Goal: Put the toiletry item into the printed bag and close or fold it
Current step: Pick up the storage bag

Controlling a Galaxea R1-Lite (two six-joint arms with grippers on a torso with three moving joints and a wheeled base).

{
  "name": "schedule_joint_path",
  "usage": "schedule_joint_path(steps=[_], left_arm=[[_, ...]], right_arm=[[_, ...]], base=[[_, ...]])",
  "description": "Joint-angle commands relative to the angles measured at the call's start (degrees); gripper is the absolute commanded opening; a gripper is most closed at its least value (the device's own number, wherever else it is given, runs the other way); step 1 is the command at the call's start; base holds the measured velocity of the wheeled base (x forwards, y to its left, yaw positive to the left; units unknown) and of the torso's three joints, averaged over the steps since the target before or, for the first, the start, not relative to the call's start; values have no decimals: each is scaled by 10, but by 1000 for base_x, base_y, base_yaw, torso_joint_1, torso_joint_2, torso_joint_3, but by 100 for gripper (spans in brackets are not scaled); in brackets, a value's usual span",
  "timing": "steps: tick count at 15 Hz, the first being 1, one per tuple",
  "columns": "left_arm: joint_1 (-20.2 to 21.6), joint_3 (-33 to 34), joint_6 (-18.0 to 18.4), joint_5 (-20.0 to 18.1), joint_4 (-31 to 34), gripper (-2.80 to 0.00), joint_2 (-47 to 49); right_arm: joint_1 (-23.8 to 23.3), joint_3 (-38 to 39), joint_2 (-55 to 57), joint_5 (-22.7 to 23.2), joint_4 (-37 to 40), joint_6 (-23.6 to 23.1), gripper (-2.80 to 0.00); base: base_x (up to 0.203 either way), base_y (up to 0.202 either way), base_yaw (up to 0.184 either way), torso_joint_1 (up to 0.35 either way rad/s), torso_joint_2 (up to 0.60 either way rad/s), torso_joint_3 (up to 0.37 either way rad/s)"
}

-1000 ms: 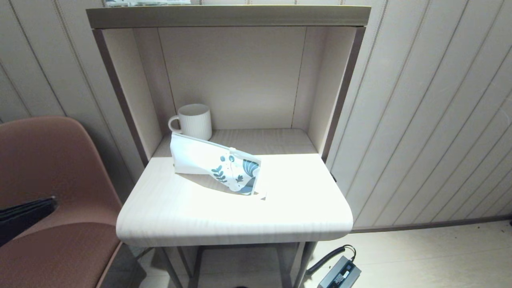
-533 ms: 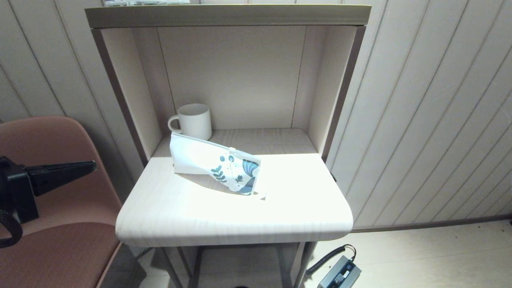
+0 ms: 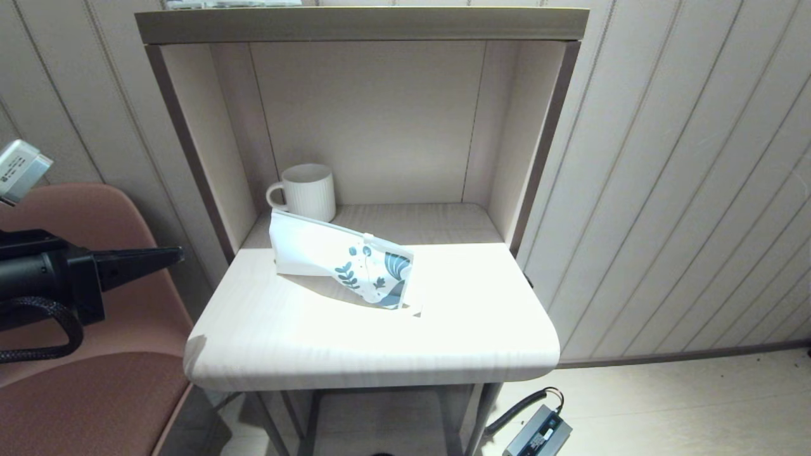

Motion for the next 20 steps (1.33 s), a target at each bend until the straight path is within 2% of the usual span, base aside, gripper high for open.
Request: schedule_joint_path(steps=[1, 4, 7, 9, 10, 12, 13, 16, 20], left_arm=[[-8, -13, 0, -5, 1, -280, 19], [-33, -23, 0, -5, 2, -280, 27], [-72, -32, -1, -6, 2, -280, 44], [-94, -39, -1, -7, 2, -280, 55], [-98, -40, -2, -7, 2, -280, 58], [-102, -38, -2, -7, 2, -280, 58], [-102, -38, -2, -7, 2, -280, 59], [-105, -38, -1, -6, 2, -280, 60], [-119, -39, -1, -3, 3, -280, 57]], right_arm=[[33, -64, 171, 2, -29, 12, -280], [150, -151, 299, 3, -52, 55, -280], [253, -216, 440, 4, -58, 77, -280], [291, -260, 526, 21, -60, 81, -280], [304, -284, 560, 46, -61, 81, 0], [316, -320, 591, 105, -62, 70, 0], [318, -330, 596, 123, -62, 62, -280], [332, -332, 607, 155, -64, 42, -280], [334, -354, 652, 159, -105, 32, -280]], base=[[0, 0, 0, 0, 0, 0], [0, 0, 0, 0, 0, 0], [0, 0, 0, 0, 0, 0], [0, 0, 0, 0, 0, 0], [0, 0, 0, 0, 0, 0], [0, 0, 0, 0, 0, 0], [0, 0, 0, 0, 0, 0], [0, 0, 0, 0, 0, 0], [0, 0, 0, 0, 0, 0]])
